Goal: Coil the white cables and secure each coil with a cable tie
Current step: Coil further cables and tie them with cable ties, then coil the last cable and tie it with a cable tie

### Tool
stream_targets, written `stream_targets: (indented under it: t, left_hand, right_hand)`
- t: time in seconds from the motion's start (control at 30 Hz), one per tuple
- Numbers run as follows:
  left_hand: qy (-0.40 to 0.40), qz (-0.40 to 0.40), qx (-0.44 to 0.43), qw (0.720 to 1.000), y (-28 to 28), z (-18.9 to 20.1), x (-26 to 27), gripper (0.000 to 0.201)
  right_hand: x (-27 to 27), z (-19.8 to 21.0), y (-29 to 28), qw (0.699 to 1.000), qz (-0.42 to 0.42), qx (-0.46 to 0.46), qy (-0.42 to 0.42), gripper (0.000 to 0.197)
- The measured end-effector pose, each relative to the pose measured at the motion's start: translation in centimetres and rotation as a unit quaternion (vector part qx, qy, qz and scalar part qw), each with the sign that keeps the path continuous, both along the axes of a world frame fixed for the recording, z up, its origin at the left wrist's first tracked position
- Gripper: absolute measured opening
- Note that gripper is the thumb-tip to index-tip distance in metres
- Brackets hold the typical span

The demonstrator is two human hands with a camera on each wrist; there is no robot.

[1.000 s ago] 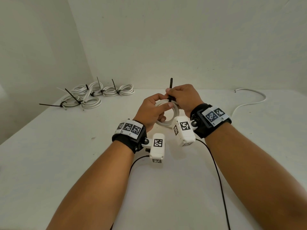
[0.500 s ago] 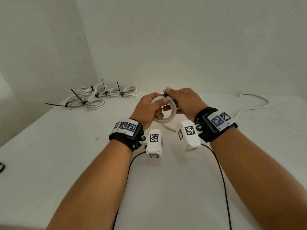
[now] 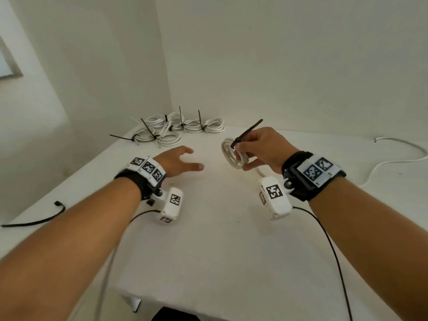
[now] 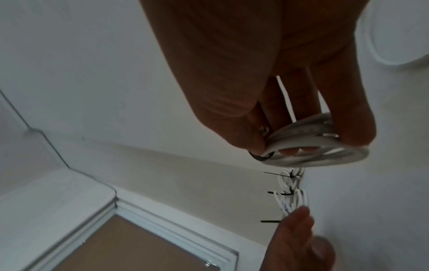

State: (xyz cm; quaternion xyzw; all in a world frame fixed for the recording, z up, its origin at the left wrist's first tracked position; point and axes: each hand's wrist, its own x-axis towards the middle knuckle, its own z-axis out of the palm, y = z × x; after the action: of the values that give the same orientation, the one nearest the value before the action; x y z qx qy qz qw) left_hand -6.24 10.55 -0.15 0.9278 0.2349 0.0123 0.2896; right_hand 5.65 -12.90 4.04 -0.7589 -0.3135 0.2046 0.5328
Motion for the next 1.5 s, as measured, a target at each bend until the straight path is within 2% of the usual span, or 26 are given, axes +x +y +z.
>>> stream_targets:
  t: [0.1,0.2,0.3,0.5,0.6,0.7,0.8,0.87,1.07,1.27,1.3,1.4,1.5]
  left_hand:
    - [0.128,0.026,0.083,0.988,3.0,-0.5,-1.6,0.109]
    - [0.208,0.058,0.127,0.968,4.2,-1.1,-2.4,0.115]
    - [0.238,0.053,0.131,0.961,4.8,-1.8,-2.8,0.119]
    - [0.238,0.048,0.113,0.963,5.4,-2.6,-3.0,0.123]
    - [0.241,0.044,0.114,0.963,5.2,-2.5,-2.9,0.123]
    - [0.238,0.042,0.106,0.964,5.2,-2.5,-2.9,0.124]
    - [0.233,0.042,0.099,0.966,5.3,-2.6,-3.0,0.125]
    - [0.233,0.041,0.103,0.966,5.3,-2.8,-3.0,0.126]
    - [0.248,0.033,0.127,0.96,5.8,-3.0,-2.9,0.132]
    - [0.254,0.039,0.129,0.958,5.7,-2.9,-2.8,0.131]
    - [0.255,0.04,0.131,0.957,5.7,-2.9,-2.7,0.13]
    - [0.254,0.045,0.135,0.957,5.4,-2.7,-2.8,0.127]
    - [0.247,0.051,0.131,0.959,5.1,-2.5,-3.1,0.125]
  right_hand:
    - [0.3,0.8,3.7,0.991,0.008,-0.082,-0.106,0.005]
    - [0.6,1.7,8.0,0.954,0.017,-0.171,-0.245,0.013]
    - [1.4,2.1,12.5,0.911,0.011,-0.226,-0.344,0.024]
    - [3.0,1.1,18.9,0.879,0.038,-0.27,-0.391,0.022]
    - [3.4,-0.1,20.9,0.863,0.045,-0.304,-0.4,0.013]
    - [3.8,-1.2,22.4,0.854,0.051,-0.325,-0.404,0.022]
    - [4.0,-2.1,23.5,0.843,0.06,-0.343,-0.411,0.018]
    - [4.4,-2.9,24.2,0.833,0.063,-0.355,-0.419,0.026]
    - [3.8,-3.4,23.7,0.839,0.076,-0.349,-0.41,0.033]
    - [3.6,-2.5,21.4,0.865,0.066,-0.315,-0.385,0.036]
    - [3.4,-2.0,20.5,0.875,0.055,-0.29,-0.384,0.035]
    - [3.4,-1.3,17.6,0.893,0.043,-0.252,-0.371,0.017]
    - [3.7,-1.0,13.7,0.893,0.042,-0.261,-0.364,0.02]
